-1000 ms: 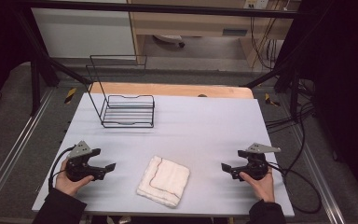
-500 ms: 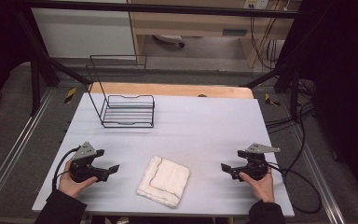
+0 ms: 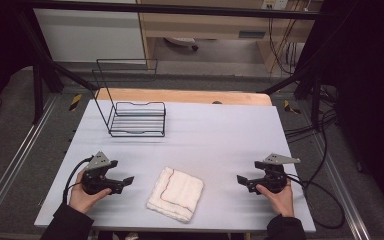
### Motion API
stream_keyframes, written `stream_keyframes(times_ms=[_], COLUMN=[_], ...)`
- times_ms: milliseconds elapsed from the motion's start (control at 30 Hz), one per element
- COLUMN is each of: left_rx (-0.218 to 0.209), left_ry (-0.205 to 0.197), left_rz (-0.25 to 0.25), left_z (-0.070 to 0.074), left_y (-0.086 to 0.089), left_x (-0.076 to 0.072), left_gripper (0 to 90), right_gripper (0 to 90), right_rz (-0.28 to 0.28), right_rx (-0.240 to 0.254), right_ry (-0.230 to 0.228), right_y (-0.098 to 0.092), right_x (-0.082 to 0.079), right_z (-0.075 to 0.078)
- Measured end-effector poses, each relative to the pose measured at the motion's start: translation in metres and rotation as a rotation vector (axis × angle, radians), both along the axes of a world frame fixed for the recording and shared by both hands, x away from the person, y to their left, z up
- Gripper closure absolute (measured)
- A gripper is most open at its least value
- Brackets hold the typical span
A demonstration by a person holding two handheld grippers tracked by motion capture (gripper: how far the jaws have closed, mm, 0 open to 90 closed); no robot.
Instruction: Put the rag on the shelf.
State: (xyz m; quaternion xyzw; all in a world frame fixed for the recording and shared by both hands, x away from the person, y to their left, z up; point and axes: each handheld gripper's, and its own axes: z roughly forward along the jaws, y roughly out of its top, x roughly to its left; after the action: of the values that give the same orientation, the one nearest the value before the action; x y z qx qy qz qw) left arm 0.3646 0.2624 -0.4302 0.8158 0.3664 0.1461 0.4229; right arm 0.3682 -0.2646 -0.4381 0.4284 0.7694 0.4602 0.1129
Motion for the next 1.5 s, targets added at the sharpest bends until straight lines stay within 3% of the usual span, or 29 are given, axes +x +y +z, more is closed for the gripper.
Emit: stream_keyframes(times_ms=[333,567,667,967,1200,1500], left_rx=[0.010,0.020,0.033,0.028,0.072,0.099], left_ry=[0.000,0.021,0.035,0.072,0.092,0.157], left_rz=[-0.025,-0.035,-0.051,-0.065,-0.072,-0.077], left_z=[0.011,0.015,0.015,0.010,0.002,-0.010], left_y=[-0.028,-0.047,-0.062,-0.092,-0.113,-0.120], left_x=[0.004,0.009,0.012,0.023,0.031,0.042], left_gripper=[10.2,10.9,12.1,25.5,37.7,53.7], right_gripper=[0.9,0.9,0.9,0.9,0.9,1.0], right_rz=[0.001,0.004,0.003,0.000,0.001,0.004], right_rx=[-0.011,-0.018,-0.019,-0.023,-0.024,-0.024], right_ry=[0.001,0.000,-0.001,0.003,0.005,0.005], right_y=[0.001,0.001,0.001,0.001,0.002,0.002], right_x=[0.000,0.000,0.000,0.000,0.000,0.001], right_z=[-0.001,-0.001,-0.001,-0.001,-0.001,-0.001])
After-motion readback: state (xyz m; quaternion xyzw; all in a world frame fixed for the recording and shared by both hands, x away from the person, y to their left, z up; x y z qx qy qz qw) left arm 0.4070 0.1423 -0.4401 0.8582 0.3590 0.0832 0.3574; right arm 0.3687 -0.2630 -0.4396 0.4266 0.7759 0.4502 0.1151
